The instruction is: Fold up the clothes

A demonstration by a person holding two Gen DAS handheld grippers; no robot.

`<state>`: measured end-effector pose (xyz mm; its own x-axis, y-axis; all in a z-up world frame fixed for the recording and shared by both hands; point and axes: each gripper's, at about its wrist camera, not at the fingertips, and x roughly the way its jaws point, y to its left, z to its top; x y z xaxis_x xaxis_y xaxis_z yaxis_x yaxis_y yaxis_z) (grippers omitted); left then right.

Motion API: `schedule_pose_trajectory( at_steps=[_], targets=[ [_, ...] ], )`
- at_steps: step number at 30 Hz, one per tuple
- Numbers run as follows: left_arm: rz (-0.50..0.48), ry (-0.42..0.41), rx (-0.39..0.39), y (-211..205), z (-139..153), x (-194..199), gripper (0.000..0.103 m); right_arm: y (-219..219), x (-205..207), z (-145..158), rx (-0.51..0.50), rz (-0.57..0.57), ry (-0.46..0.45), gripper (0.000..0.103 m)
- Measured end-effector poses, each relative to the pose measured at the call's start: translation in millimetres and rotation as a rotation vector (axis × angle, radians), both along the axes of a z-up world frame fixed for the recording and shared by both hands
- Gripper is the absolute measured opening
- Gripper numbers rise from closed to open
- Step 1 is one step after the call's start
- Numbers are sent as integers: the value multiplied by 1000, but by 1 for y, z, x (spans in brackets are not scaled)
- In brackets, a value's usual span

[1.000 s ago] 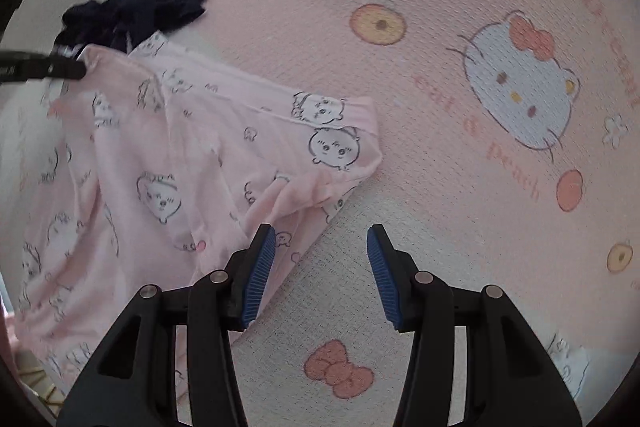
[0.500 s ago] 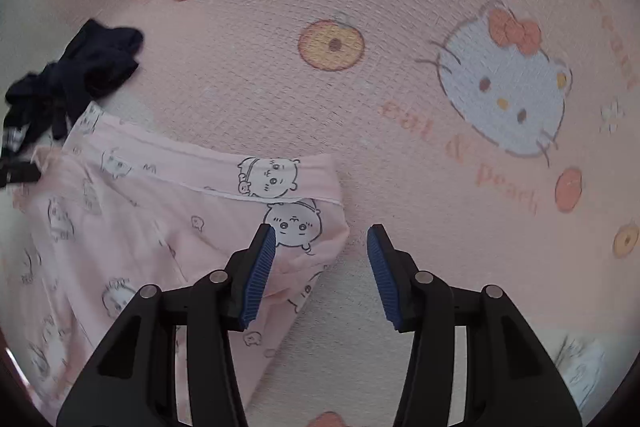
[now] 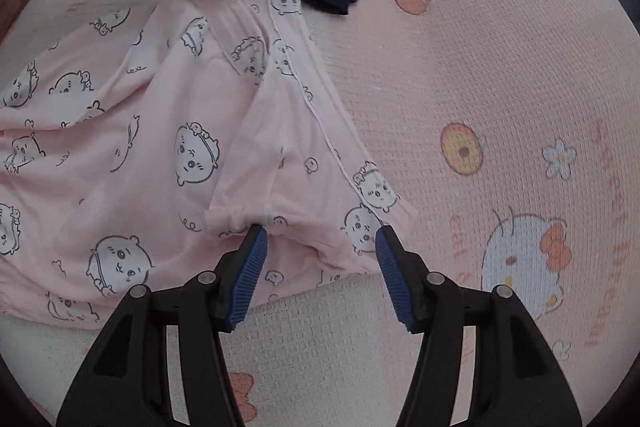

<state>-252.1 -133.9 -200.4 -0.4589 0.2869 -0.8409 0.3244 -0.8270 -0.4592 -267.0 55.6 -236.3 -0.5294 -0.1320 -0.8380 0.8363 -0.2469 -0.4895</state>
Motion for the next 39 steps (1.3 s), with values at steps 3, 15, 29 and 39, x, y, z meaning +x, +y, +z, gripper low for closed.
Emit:
schedule_pose_trajectory(
  at_steps=[3, 15, 29, 39],
  targets=[
    [-11, -10, -3, -1, -2, -3, 8, -10, -9, -19, 41, 44, -37, 65],
    [-32, 119, -74, -3, 35, -24, 7, 41, -71, 19, -420, -417, -426, 10],
    [-4, -14, -48, -34, -2, -40, 14, 70, -109, 10, -552, -774, -383, 45],
    [-67, -3, -98, -24, 1, -44, 15, 22, -123, -2, -401, -654, -353, 57]
  ],
)
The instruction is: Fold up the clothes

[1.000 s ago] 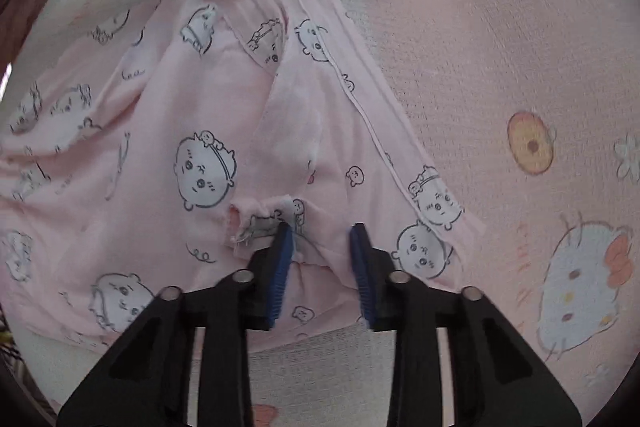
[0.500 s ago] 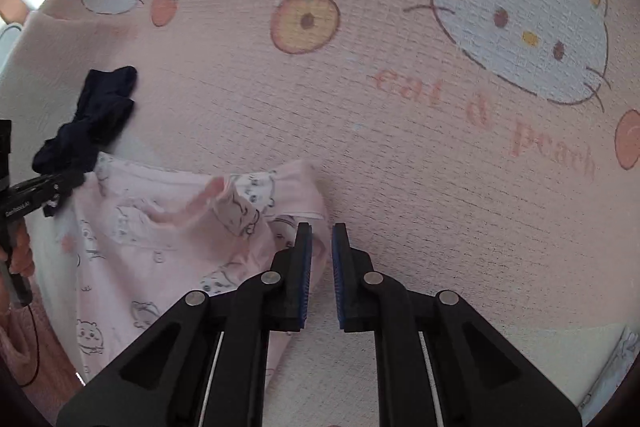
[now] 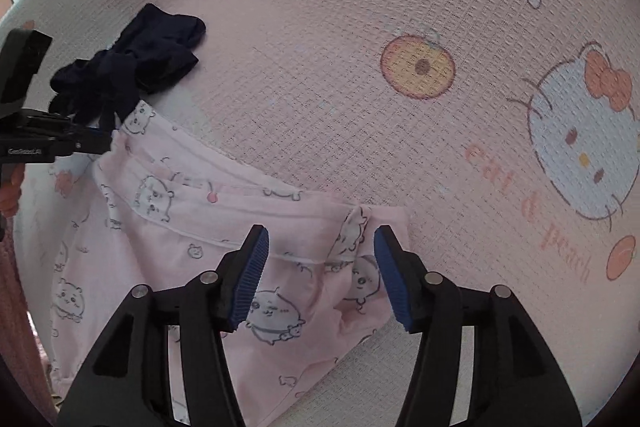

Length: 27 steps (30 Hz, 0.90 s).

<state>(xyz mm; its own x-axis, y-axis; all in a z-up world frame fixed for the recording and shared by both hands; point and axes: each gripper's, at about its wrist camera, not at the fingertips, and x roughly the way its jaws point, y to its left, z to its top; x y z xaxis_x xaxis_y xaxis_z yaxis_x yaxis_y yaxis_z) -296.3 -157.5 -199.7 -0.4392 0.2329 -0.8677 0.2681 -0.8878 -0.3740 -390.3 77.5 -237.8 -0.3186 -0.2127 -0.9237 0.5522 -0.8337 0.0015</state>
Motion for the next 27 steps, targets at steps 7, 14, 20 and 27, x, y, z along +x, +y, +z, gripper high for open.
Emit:
schedule_pose_trajectory(
  at_steps=[7, 14, 20, 27],
  targets=[
    [-17, 92, -38, 3, 30, 1, 2, -3, 21, 7, 10, -19, 86, 7],
    [24, 100, -63, 0, 31, -12, 2, 46, 11, 16, -30, -229, 82, 8],
    [-11, 52, 72, 11, 6, -18, 15, 46, -3, -20, 11, -242, -41, 37],
    [-24, 46, 21, 28, -5, -26, 28, 51, 14, -6, 15, -237, -13, 42]
  ],
)
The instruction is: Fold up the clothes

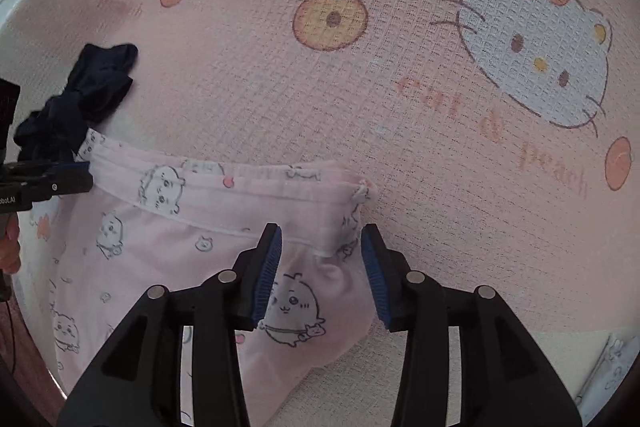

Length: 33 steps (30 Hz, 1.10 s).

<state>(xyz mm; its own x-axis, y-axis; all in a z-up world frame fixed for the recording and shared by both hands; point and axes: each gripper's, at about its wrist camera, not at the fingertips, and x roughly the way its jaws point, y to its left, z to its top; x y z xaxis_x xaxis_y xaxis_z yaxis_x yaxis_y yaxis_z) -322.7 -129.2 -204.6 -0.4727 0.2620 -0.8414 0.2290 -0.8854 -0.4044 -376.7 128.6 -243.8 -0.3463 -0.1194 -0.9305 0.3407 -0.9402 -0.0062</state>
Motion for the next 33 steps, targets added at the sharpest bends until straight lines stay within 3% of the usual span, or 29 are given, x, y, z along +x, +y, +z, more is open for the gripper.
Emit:
schedule_pose_trajectory(
  at_steps=[1, 3, 8, 11, 15, 18, 19, 20, 23, 25, 27, 28, 29, 30, 33],
  targets=[
    [-4, 9, -18, 3, 1, 0, 8, -1, 2, 1, 16, 9, 6, 42],
    [-5, 46, -48, 6, 11, 2, 4, 0, 5, 6, 36, 8, 27, 42],
    [-7, 127, -132, 0, 50, 12, 4, 2, 2, 19, 42, -33, 73, 42],
    [20, 75, -156, -17, 42, 12, 4, -1, -3, 18, 49, -43, 67, 48],
    [67, -5, -142, -33, 22, 5, 4, -5, -15, -3, 75, -56, 16, 51],
    [74, -67, -168, -33, 10, 1, 7, -1, -17, -5, 26, -77, 11, 51],
    [77, -66, -172, -32, 10, 2, 8, 0, -18, -7, 22, -85, 5, 59],
    [81, -68, -169, -32, 11, 3, 8, 2, -19, -11, 26, -95, -4, 74],
    [117, -97, -151, -37, 11, 8, 25, 16, -23, -15, -36, -144, -33, 82],
    [136, -100, -107, -37, 9, 13, 28, 16, -20, -12, -55, -154, -20, 73],
    [141, -94, -129, -32, 7, 11, 29, 5, -13, -8, -64, -88, 5, 44],
    [133, -89, -152, -29, 7, 7, 29, 0, -9, -5, -64, -54, 13, 25],
    [119, -82, -178, -25, 8, 2, 29, -4, -7, -4, -57, -31, 20, 18],
    [101, -79, -178, -21, 9, -2, 13, -4, -6, -3, -58, -27, 24, 16],
    [45, -58, -130, -8, 22, -3, 9, 11, -1, 10, -103, -78, 27, 12]
  ],
)
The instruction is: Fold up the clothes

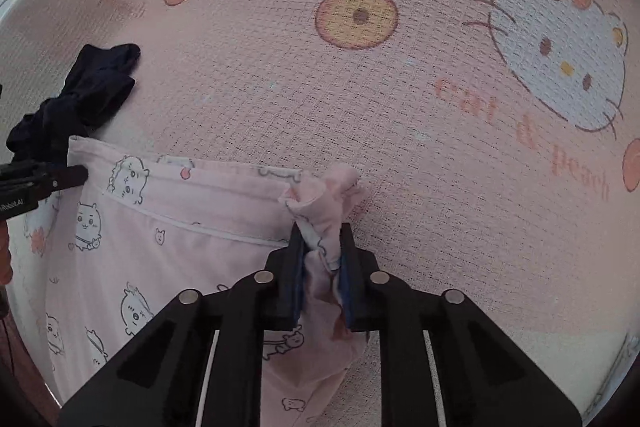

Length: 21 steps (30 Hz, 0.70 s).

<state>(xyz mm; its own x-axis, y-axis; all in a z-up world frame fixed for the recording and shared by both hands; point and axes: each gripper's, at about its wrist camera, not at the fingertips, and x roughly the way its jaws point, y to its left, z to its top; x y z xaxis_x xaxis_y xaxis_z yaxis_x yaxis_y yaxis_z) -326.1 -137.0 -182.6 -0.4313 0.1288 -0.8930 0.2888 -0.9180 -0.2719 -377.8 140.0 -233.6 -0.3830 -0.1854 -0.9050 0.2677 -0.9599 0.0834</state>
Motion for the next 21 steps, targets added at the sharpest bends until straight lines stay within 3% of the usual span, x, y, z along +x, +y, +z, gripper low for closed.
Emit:
schedule_pose_trajectory(
  at_steps=[3, 7, 9, 12, 14, 16, 18, 20, 21],
  targets=[
    [-54, 23, -15, 23, 27, 11, 9, 26, 24, 40, -48, -43, 67, 12],
    [-171, 58, -36, 52, 51, 1, 9, 45, 72, 94, -10, -33, 160, 12],
    [-211, 90, -58, 58, 55, -13, 11, 57, 78, 119, -14, -60, 181, 12],
    [-208, 99, 7, 53, 41, -41, 13, 78, 73, 137, -33, -104, 202, 12],
    [-189, 89, 40, 50, 27, -62, 13, 81, 59, 123, 15, -116, 208, 13],
    [-187, 76, 18, 50, 13, -81, 15, 81, 35, 95, 69, -125, 176, 13],
    [-167, 3, 44, 46, -3, -95, 22, 86, 14, 59, 114, -147, 104, 14],
    [-137, 5, 99, 32, -8, -89, 24, 92, -1, 22, 128, -184, -1, 19],
    [-120, 13, 86, 24, -6, -80, 26, 96, -4, 10, 111, -209, -33, 20]
  ],
)
